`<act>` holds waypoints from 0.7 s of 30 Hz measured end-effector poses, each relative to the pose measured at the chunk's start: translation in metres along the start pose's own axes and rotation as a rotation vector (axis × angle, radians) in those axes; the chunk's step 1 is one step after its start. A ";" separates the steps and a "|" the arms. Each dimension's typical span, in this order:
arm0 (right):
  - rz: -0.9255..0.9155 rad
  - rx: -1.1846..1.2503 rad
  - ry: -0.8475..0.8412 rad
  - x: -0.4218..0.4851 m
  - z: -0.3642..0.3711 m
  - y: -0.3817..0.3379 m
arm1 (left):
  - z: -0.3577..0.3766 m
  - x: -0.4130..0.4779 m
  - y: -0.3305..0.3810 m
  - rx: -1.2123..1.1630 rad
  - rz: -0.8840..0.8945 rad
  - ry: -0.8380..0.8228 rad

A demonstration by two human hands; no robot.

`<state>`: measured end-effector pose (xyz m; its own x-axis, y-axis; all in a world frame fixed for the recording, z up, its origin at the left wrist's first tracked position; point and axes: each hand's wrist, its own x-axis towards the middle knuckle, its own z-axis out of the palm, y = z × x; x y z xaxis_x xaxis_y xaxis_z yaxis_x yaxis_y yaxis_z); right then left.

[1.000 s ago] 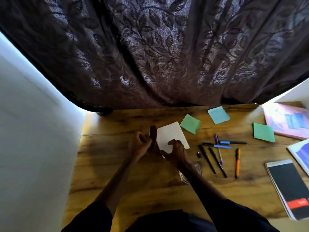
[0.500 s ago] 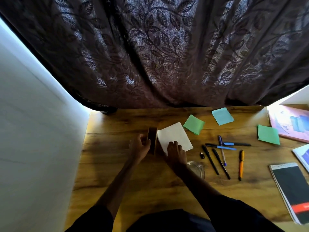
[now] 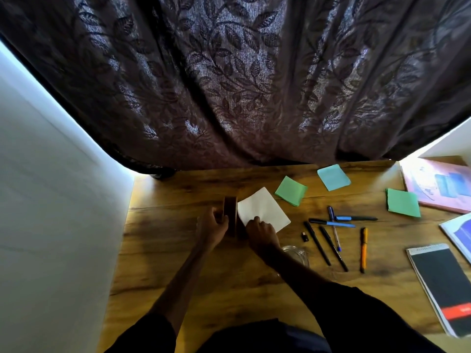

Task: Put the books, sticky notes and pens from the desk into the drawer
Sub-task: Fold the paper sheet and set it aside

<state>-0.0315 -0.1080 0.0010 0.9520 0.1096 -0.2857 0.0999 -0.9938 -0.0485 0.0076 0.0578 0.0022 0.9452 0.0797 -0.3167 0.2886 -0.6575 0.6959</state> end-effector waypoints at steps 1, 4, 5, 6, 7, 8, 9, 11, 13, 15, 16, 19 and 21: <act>0.023 0.047 0.007 0.002 -0.004 0.005 | 0.002 0.001 -0.002 -0.004 0.001 -0.003; 0.140 0.212 0.030 0.003 -0.016 0.027 | 0.003 0.000 0.002 -0.001 0.001 -0.015; 0.177 0.254 0.044 0.001 -0.018 0.035 | 0.003 -0.001 0.003 0.004 0.002 -0.017; 0.216 0.289 0.069 -0.001 -0.021 0.045 | 0.003 -0.002 0.006 0.011 0.003 -0.017; 0.252 0.327 0.106 -0.003 -0.023 0.054 | 0.004 -0.003 0.007 0.020 0.009 -0.014; 0.286 0.379 0.140 -0.006 -0.025 0.062 | 0.005 -0.004 0.008 0.021 0.022 -0.006; 0.314 0.438 0.172 -0.010 -0.028 0.070 | 0.006 -0.004 0.009 0.017 0.030 -0.003; 0.354 0.539 0.240 -0.019 -0.034 0.085 | 0.010 -0.006 0.013 0.009 0.040 -0.006; 0.376 0.607 0.316 -0.027 -0.042 0.095 | 0.016 -0.010 0.019 -0.003 0.044 -0.043; 0.403 0.670 0.374 -0.035 -0.047 0.104 | 0.025 -0.013 0.028 0.002 0.060 -0.075; 0.416 0.687 0.394 -0.039 -0.050 0.107 | 0.029 -0.016 0.035 0.000 0.067 -0.093; 0.424 0.720 0.424 -0.051 -0.055 0.114 | 0.045 -0.026 0.056 0.009 0.089 -0.138; 0.407 0.712 0.459 -0.058 -0.057 0.115 | 0.052 -0.034 0.070 0.038 0.153 -0.093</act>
<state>-0.0591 -0.2296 0.0671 0.9107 -0.4128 -0.0113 -0.3220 -0.6926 -0.6455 -0.0126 -0.0301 0.0281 0.9588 -0.0915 -0.2688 0.1353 -0.6848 0.7160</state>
